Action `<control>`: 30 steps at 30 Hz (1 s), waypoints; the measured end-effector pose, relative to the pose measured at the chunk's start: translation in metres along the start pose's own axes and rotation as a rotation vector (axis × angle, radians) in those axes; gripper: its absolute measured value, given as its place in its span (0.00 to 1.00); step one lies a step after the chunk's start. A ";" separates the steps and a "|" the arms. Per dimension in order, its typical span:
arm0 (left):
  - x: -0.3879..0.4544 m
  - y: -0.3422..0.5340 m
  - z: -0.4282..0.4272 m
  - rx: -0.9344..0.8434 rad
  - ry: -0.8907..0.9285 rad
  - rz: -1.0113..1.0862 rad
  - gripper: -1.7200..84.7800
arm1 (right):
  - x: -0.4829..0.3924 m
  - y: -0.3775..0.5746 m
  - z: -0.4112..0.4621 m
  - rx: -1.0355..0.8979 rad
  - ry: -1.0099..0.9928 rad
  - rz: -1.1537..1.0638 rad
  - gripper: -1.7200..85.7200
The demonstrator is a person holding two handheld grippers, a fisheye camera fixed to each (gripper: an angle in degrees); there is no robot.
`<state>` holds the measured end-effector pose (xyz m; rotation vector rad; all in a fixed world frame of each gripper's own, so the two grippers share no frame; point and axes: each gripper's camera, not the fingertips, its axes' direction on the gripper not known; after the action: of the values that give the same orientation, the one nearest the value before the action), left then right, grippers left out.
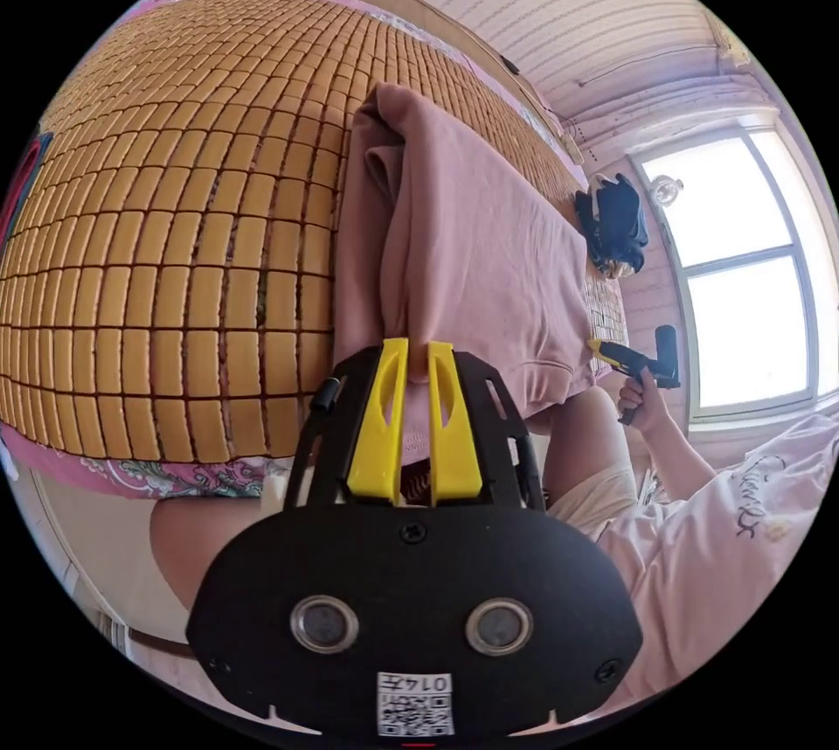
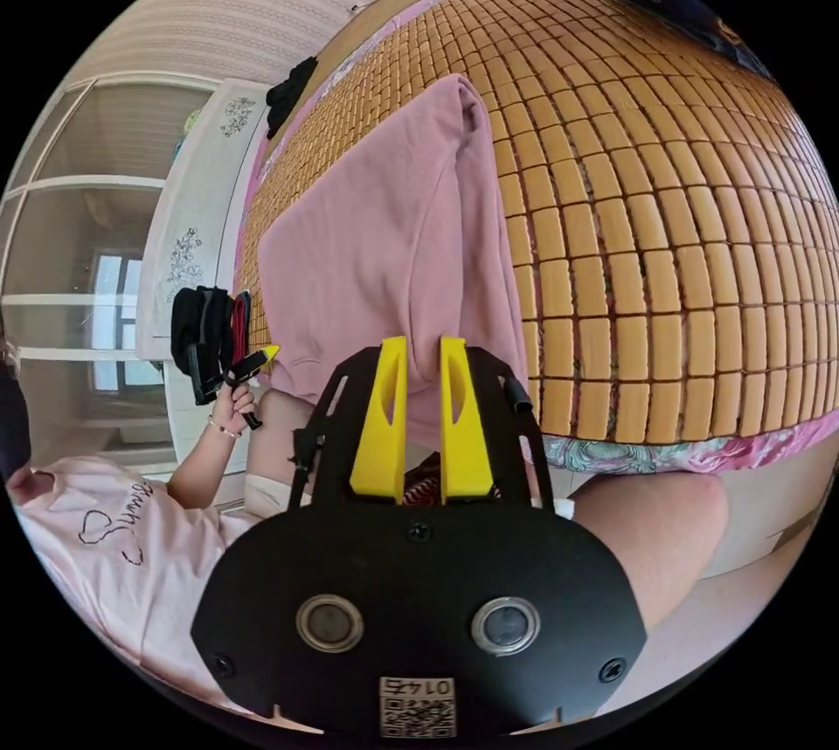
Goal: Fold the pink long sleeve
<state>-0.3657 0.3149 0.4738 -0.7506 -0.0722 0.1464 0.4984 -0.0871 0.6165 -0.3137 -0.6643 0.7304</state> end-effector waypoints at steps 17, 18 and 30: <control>0.119 0.048 -0.057 0.015 -0.459 0.237 0.03 | -0.116 -0.006 0.041 -0.071 0.583 -0.352 0.04; 0.129 0.050 -0.058 0.032 -0.476 0.268 0.03 | -0.126 -0.009 0.043 -0.062 0.601 -0.388 0.03; 0.297 0.054 0.117 -0.142 -0.278 0.685 0.01 | -0.305 -0.159 0.244 -0.414 0.739 -0.854 0.01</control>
<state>-0.0919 0.4800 0.5261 -0.8697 -0.0883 0.9062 0.2504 -0.4044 0.7403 -0.5860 -0.1797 -0.3575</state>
